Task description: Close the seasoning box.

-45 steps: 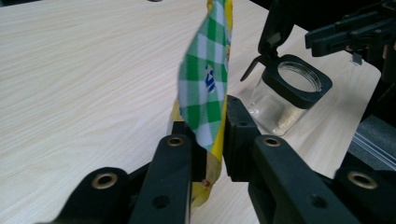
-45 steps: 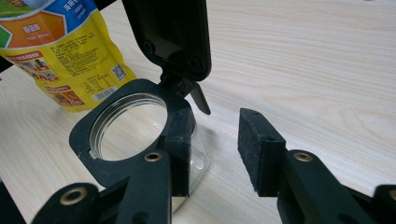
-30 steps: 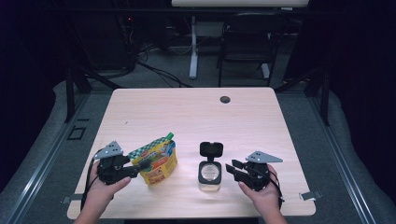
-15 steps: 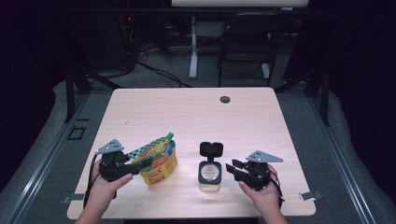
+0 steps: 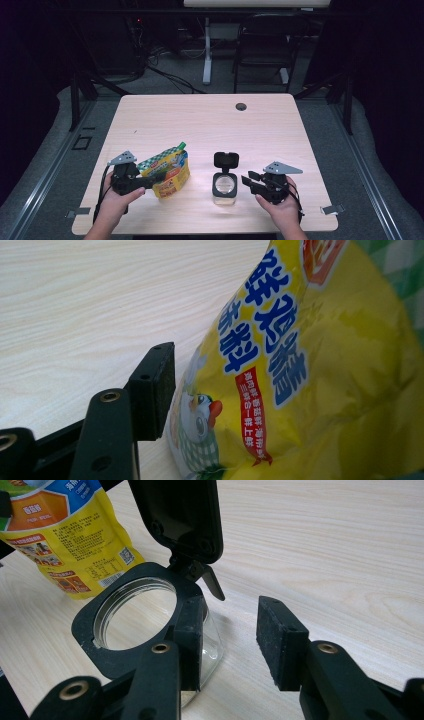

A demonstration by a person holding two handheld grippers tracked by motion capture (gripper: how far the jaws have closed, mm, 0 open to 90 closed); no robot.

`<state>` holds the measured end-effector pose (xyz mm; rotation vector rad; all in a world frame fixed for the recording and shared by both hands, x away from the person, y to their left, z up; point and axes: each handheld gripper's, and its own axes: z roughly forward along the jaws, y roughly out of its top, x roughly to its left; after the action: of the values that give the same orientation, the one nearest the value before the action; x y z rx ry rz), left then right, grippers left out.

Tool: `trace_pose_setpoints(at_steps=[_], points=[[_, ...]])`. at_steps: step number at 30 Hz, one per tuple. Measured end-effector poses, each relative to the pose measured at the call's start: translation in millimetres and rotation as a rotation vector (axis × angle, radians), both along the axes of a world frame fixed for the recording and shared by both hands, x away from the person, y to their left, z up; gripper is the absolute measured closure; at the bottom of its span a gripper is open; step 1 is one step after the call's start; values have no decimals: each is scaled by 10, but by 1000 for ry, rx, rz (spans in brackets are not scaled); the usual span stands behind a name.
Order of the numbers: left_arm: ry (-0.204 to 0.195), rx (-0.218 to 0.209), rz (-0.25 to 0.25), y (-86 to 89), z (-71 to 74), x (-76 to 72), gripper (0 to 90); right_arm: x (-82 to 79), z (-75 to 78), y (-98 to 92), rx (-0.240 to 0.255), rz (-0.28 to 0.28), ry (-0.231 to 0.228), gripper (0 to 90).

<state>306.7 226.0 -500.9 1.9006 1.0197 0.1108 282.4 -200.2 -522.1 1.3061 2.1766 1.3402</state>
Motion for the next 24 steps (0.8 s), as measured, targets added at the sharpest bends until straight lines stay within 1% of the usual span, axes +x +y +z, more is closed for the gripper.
trace_pose_setpoints(at_steps=[3, 4, 6, 7, 9, 13, 15, 16, 20, 24], points=[[8, 8, 5, -14, -38, -10, 417, 0, -2, 4, 2, 3, 0, 634], [14, 12, -4, -6, -46, -9, 417, 0, -2, 5, 1, 2, 0, 634], [20, 1, -1, -4, -65, -11, 417, 1, -2, 5, 1, 2, 1, 633], [18, -5, 2, -4, -74, -11, 417, 1, -3, 6, 2, 3, 1, 633], [26, -2, -2, 7, -78, -14, 415, 0, -4, 8, 2, 3, 0, 633], [27, -7, 4, 22, -106, -27, 406, 0, -7, 12, 6, 3, 0, 632], [36, -7, 4, 42, -122, -34, 399, 0, -4, 7, 3, 6, 1, 631], [40, -14, 4, 44, -131, -37, 397, 0, -3, 6, 2, 6, 1, 631], [57, -2, -5, 50, -169, -45, 394, 1, -3, 5, 3, 6, 2, 631], [63, -13, -1, 55, -198, -49, 387, 0, -1, 10, -2, 8, 2, 630]])
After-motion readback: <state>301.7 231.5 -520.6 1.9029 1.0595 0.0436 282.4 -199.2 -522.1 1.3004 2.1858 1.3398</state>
